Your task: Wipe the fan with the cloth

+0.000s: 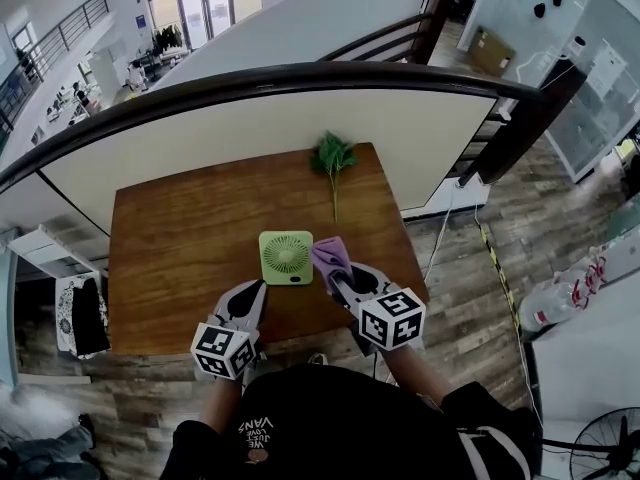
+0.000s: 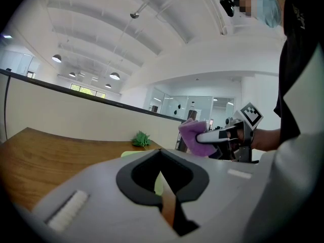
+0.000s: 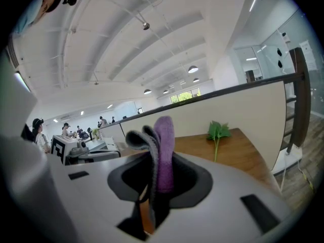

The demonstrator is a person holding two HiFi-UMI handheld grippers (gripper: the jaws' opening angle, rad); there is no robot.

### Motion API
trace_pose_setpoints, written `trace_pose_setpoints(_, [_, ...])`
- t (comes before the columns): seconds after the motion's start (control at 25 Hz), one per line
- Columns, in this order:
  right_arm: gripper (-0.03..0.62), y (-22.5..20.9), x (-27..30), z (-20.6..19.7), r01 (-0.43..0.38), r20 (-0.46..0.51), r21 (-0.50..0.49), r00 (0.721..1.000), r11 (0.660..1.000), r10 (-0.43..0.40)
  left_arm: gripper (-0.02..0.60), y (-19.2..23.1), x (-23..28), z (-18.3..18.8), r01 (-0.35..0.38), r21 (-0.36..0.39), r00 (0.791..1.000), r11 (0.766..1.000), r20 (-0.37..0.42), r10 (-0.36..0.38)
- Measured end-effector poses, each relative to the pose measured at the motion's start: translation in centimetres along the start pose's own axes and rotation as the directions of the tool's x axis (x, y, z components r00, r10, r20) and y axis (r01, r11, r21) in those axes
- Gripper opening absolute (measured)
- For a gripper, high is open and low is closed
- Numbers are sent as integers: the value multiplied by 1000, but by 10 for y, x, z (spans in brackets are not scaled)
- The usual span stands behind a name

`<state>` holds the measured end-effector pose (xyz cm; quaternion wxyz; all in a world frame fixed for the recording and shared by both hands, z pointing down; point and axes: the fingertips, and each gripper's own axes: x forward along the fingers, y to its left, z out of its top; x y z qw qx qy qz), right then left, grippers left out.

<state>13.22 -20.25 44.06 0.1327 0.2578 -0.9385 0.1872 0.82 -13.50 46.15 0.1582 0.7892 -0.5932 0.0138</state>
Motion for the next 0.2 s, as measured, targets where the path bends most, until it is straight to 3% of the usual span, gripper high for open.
trace_pose_setpoints(0.2, [100, 3, 2, 5, -1, 7, 2, 1000, 1000, 1, 11, -1, -1, 2, 13, -2, 1000, 1000, -1, -13])
